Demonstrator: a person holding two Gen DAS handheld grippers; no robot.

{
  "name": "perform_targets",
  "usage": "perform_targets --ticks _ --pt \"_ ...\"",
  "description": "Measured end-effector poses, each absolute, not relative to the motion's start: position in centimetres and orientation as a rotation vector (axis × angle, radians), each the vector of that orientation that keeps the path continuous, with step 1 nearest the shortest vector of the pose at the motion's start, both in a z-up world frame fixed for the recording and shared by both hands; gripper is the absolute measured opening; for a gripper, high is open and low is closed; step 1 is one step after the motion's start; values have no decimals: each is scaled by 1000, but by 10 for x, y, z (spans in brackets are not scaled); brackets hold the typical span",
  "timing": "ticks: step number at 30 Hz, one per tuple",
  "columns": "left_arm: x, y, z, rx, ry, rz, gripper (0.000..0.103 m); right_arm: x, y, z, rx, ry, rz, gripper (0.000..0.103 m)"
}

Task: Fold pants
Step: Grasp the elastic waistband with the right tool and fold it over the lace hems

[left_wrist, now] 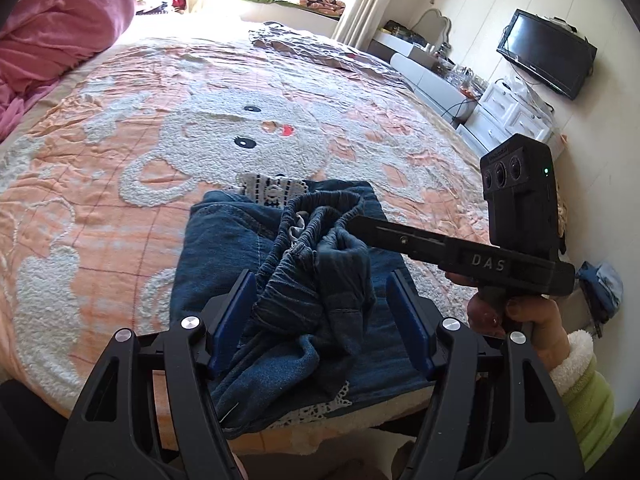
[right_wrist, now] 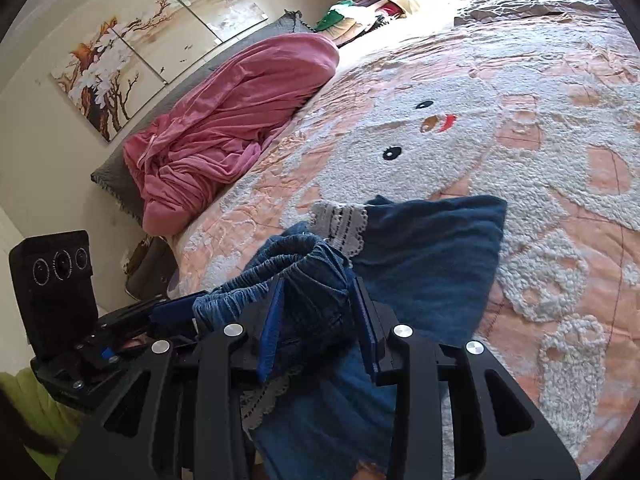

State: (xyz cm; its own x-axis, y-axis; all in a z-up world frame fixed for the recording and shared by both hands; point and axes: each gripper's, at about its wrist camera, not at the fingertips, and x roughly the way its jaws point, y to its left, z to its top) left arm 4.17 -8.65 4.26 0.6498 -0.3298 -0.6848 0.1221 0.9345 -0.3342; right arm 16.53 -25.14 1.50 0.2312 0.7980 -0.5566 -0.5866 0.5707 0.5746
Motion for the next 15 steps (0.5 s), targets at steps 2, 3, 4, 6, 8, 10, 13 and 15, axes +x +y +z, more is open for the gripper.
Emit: perform_targets --ticks 2,3,4,6,8,10,13,15 --pt "42 -92 41 -260 830 -264 59 164 -258 14 269 928 946 32" --pt "41 -96 41 -251 830 -267 59 164 -261 14 262 927 926 32" --pt "41 -98 40 -245 831 -273 59 163 -263 14 257 925 912 32" --pt "39 -103 39 -231 830 -280 59 162 -267 15 254 921 887 34" --pt "37 -108 39 -217 827 -291 59 163 -272 14 254 920 859 35" --pt "35 -111 37 -214 829 -299 59 164 -277 13 256 924 824 40" --pt "31 -115 35 -212 827 -314 59 166 -285 11 277 931 790 49" --pt "29 -117 35 -206 822 -329 59 168 -290 12 306 930 787 53"
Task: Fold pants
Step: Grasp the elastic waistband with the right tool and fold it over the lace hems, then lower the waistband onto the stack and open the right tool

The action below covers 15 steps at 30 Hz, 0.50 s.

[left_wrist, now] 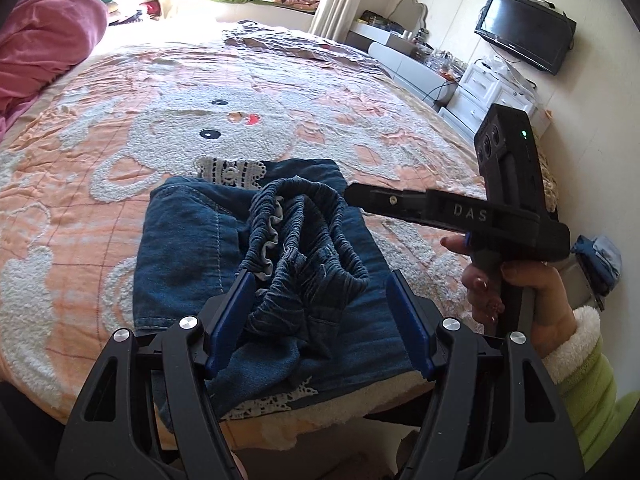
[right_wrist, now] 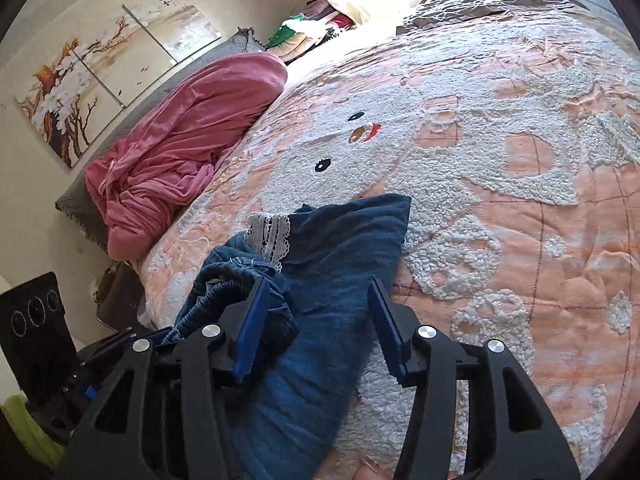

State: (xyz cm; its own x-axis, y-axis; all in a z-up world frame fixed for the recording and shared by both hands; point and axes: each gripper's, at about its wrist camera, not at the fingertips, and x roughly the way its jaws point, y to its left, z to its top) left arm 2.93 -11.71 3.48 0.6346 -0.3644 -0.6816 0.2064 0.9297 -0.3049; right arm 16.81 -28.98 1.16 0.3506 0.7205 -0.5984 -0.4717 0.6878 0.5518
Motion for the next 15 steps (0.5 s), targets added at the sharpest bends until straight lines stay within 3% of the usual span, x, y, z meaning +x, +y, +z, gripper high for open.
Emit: perform_targets --ticks 6,15 --pt "25 -120 35 -219 802 -369 61 170 -287 25 378 943 861 82" --pt "18 -130 34 -205 796 -409 66 183 -232 17 258 1196 830 91"
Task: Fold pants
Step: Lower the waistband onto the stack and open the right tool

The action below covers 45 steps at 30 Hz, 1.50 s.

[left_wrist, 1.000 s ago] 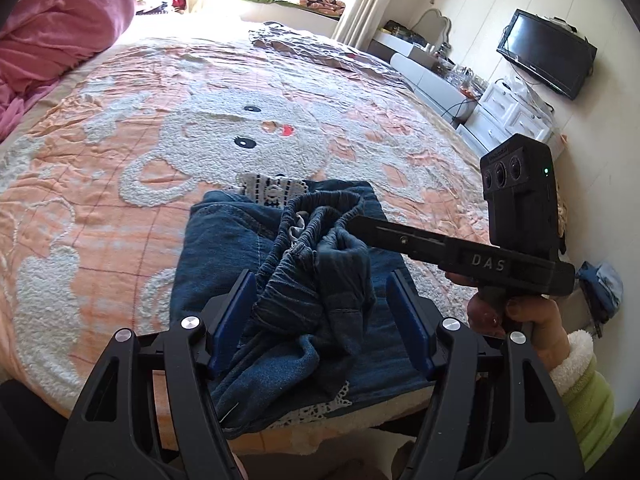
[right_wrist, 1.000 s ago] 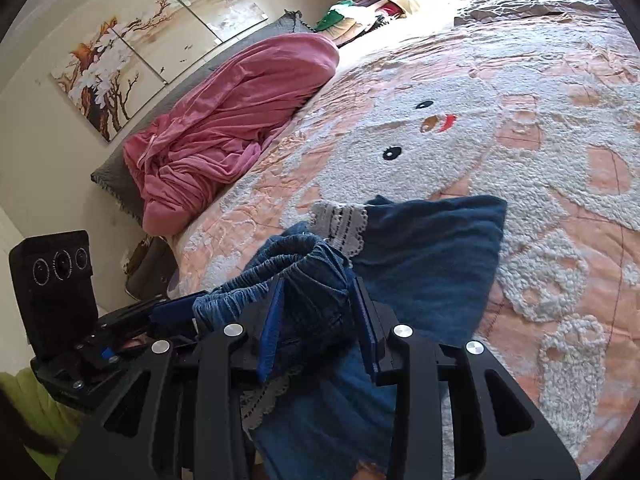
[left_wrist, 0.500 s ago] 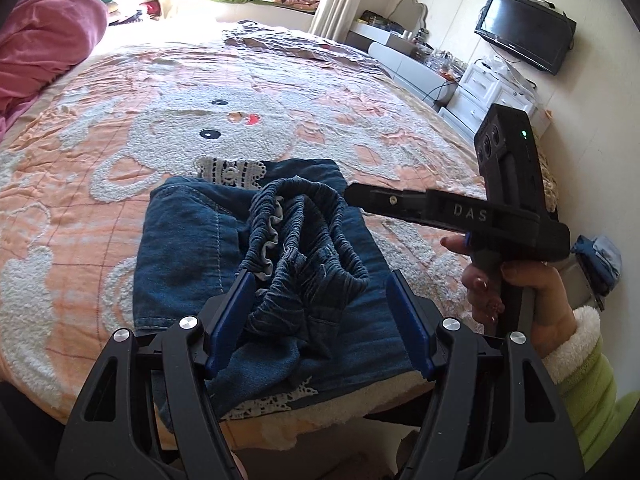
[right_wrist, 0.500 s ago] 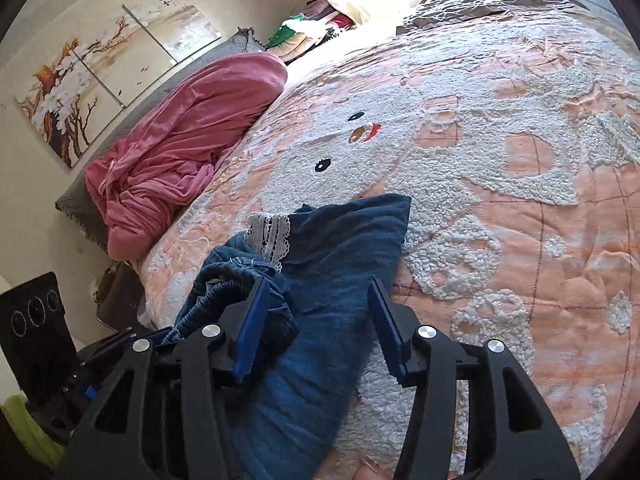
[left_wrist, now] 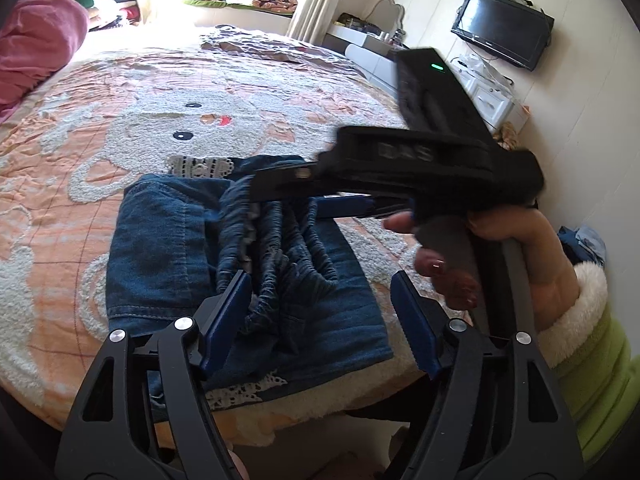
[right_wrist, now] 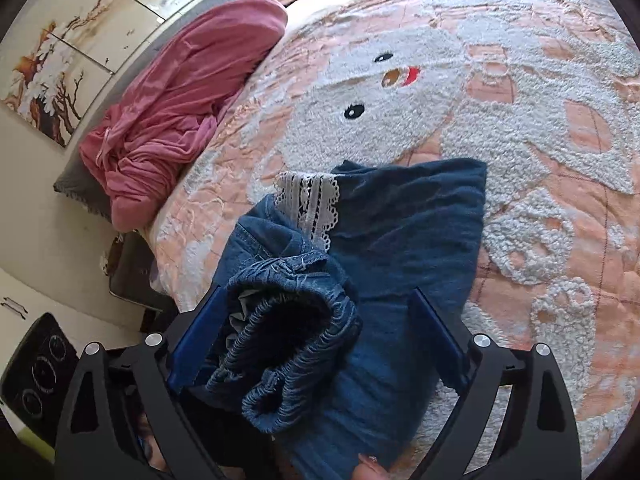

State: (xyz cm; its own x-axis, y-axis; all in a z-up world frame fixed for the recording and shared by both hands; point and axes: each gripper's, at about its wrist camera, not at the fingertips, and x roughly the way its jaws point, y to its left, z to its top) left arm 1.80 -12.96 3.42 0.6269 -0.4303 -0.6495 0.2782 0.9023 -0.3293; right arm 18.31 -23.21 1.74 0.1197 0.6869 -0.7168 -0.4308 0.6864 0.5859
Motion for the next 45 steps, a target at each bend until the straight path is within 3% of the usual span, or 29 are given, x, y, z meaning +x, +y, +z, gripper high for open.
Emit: perform_targets --ticks 1,2,3,4,7,15,22,30,35,38,45 --pt "17 -133 33 -198 797 -417 67 184 -227 16 273 1219 838 90" --pt "17 -136 33 -191 798 -424 67 184 -222 16 273 1232 847 78" --pt "16 -139 32 -187 797 -431 67 184 -218 16 264 1232 864 62" --pt "16 -141 32 -180 792 -433 68 183 -213 18 255 1225 888 40" --pt "16 -142 36 -178 773 -438 70 179 -209 32 231 1150 924 32" --pt "18 -139 41 -210 750 -490 72 191 -246 13 231 1157 808 34" --pt "12 -135 55 -195 742 -476 80 184 -276 34 297 1087 773 60" --pt "5 -87 72 -156 706 -268 90 171 -262 55 248 1026 784 73" --pt "18 -47 51 -184 783 -113 89 166 -240 58 169 1020 777 82" --pt "24 -40 38 -193 826 -87 77 165 -224 56 111 1031 754 82" --pt "27 -69 16 -129 889 -155 76 160 -209 28 -118 1060 649 82"
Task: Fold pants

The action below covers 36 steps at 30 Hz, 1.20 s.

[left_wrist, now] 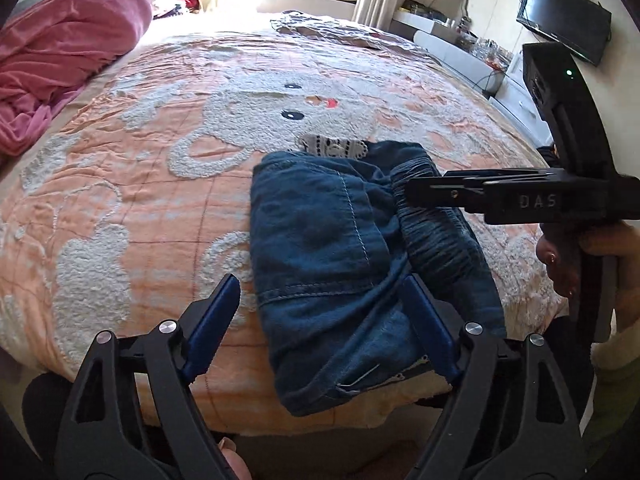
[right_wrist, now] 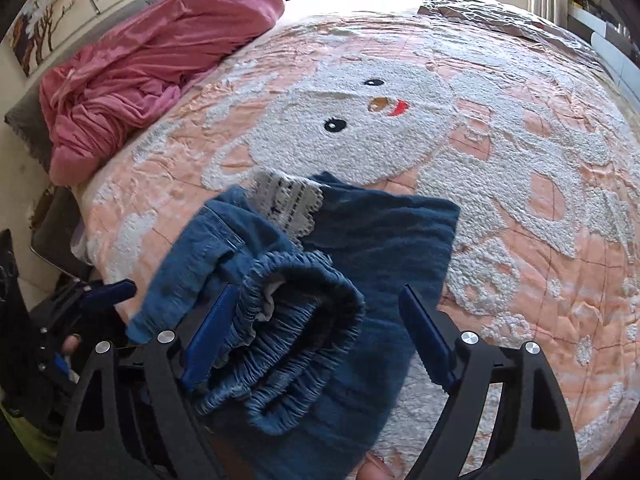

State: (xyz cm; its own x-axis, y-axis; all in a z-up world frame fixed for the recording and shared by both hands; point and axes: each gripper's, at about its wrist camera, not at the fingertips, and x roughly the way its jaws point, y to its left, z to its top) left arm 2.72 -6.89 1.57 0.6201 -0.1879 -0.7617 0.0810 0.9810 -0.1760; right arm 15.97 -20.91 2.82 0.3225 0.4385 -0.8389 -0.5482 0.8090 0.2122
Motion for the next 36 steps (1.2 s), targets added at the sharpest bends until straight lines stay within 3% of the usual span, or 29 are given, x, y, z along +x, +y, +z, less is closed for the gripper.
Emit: perform_targets --ticks 10,19,24,26,28,30,32,33,35,36 --pt "18 -85 -3 -89 907 -199 78 151 -249 8 18 1057 653 82" --pt "-6 -56 23 -138 833 -209 78 146 -243 70 49 912 736 83" --pt "-12 -74 36 -96 801 -277 63 159 -203 75 -19 944 803 82" --pt "-10 -85 34 -59 806 -297 51 170 -183 67 -29 1005 829 70" --pt "-7 -98 30 -20 803 -327 42 181 -167 57 -60 1056 832 67" --pt "-3 -107 23 13 813 -327 26 189 -154 48 -109 1089 814 65" --pt "0 -111 13 10 846 -349 22 197 -144 36 -145 1126 795 63" --pt "-1 -114 8 5 860 -369 22 199 -141 30 -159 1144 787 57" --pt "-5 -118 1 9 875 -387 22 198 -134 18 -180 1180 808 27" --pt "-6 -120 -3 17 880 -392 22 195 -133 16 -174 1175 827 25"
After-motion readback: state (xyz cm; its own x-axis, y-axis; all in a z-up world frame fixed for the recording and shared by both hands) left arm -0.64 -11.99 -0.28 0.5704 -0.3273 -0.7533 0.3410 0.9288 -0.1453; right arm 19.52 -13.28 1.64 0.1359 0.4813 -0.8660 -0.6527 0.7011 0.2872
